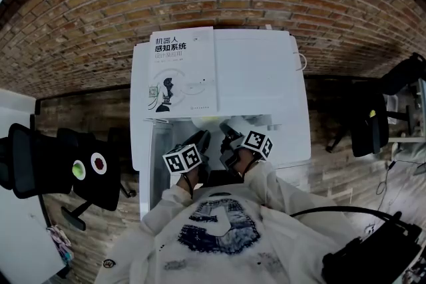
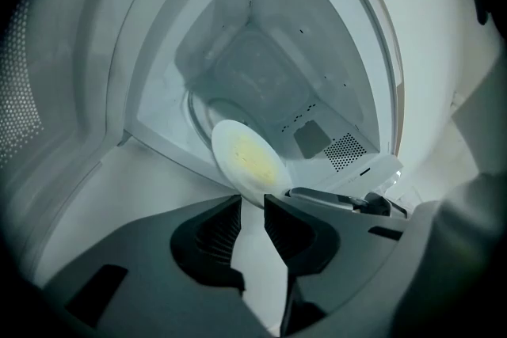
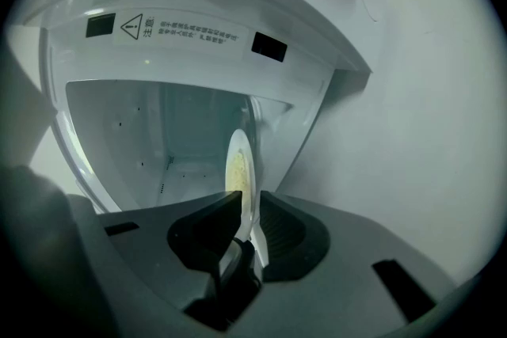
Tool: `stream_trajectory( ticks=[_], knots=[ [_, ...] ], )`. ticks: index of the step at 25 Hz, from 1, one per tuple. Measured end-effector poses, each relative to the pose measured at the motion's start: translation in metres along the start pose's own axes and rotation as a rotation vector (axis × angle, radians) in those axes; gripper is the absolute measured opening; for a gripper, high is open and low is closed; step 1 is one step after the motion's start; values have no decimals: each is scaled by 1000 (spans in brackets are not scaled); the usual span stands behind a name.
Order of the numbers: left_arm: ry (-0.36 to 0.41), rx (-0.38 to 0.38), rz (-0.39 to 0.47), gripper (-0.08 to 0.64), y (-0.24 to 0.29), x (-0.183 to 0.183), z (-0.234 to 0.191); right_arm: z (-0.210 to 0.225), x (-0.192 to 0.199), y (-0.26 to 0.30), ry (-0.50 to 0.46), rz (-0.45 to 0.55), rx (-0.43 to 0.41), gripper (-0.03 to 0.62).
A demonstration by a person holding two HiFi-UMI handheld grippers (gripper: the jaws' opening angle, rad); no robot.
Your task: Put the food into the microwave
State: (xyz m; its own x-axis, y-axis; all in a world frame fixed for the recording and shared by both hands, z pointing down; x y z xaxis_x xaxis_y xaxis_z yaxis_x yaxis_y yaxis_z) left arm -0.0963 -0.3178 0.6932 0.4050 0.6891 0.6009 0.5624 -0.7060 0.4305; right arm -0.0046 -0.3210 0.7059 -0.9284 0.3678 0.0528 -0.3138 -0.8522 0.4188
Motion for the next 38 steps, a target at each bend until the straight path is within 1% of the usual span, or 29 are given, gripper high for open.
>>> stream_trajectory(
  ticks=[3,7,12,17,20,24,30,38],
  knots=[
    [3,-2,1,80,3,-3,0,-2,-2,4,0,2,-3,78],
    [-22,20,-7,80,8,-1,3,-5,-3,9,4,4,-8,77],
    [-2,5,4,80,12,-10,1,-7,-6,15,9,10,-7,77],
    [-12,1,-7,80,19,-13,0,-11,-10,22,14,21,-10,77],
    [-27,11,-8,80,24,-14,1,-12,-12,26,22,29,-12,77],
    [-27,7,-6,80,29,-19,-1,-14,-14,31,31,41,-16,77],
    [-35,-2,-2,80,35,-24,-5,-15,-12,35,28,43,-13,77],
    [-39,-4,1,80,37,-26,-6,-16,-13,33,-4,42,1,77]
  ],
)
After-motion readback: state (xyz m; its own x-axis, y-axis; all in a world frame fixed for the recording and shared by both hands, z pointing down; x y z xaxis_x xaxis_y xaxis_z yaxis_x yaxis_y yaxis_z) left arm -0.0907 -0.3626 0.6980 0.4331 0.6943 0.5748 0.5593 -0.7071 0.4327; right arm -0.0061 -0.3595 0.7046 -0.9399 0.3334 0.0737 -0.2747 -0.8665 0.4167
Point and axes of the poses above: the fingertips, and each gripper's own axes: y forward along the fingers, z to its right, x out of its underside, the point moved 1 cm from there along -y, backward along the fingers, and after that the axes turned 13 degrees about z, right-handed, at the moved point
